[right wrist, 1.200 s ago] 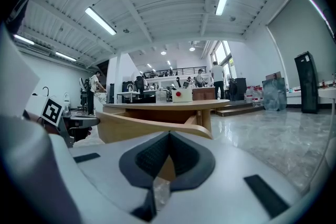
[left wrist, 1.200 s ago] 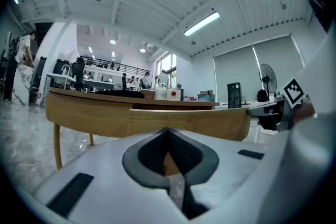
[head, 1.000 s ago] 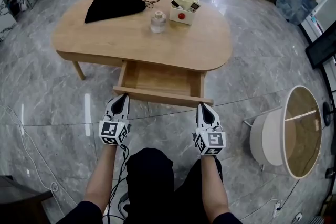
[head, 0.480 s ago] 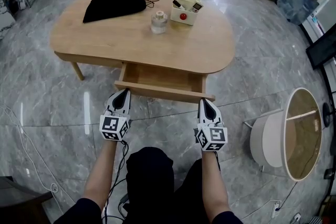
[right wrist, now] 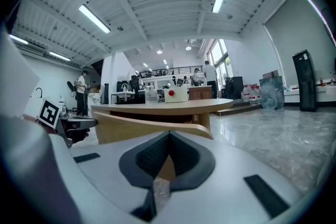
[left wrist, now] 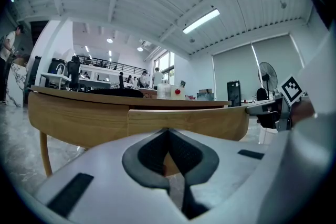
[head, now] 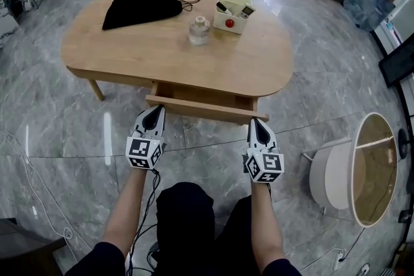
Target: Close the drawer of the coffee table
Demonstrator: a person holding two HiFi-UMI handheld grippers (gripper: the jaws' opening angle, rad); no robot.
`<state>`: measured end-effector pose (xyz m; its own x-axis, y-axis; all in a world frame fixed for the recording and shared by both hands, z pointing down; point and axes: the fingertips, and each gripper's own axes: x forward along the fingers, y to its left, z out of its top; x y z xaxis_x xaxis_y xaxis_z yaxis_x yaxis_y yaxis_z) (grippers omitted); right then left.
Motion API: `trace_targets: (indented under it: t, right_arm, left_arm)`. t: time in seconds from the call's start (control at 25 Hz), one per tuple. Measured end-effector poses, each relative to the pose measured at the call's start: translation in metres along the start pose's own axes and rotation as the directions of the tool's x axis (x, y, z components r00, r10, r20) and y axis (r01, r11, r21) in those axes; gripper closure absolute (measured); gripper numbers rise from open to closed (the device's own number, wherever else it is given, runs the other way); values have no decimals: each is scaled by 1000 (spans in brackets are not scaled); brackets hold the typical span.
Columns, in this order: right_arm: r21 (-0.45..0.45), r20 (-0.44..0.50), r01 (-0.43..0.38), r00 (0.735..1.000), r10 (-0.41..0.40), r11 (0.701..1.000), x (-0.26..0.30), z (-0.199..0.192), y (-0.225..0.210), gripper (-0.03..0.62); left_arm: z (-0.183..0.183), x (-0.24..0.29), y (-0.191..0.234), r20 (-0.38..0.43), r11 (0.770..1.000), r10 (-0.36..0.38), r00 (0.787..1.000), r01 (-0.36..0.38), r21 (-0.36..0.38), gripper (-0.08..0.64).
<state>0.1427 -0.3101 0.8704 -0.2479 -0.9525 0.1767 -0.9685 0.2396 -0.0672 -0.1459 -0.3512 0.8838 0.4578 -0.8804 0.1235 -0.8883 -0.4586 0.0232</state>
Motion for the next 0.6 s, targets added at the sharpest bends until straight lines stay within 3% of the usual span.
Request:
trace_targets:
  t: [0.6]
  right_arm:
    - [25,7,-4,1000,4,1000,36,7,-13,566]
  left_arm:
    - [5,37,14,-21,1000,-12,1000,12,19,535]
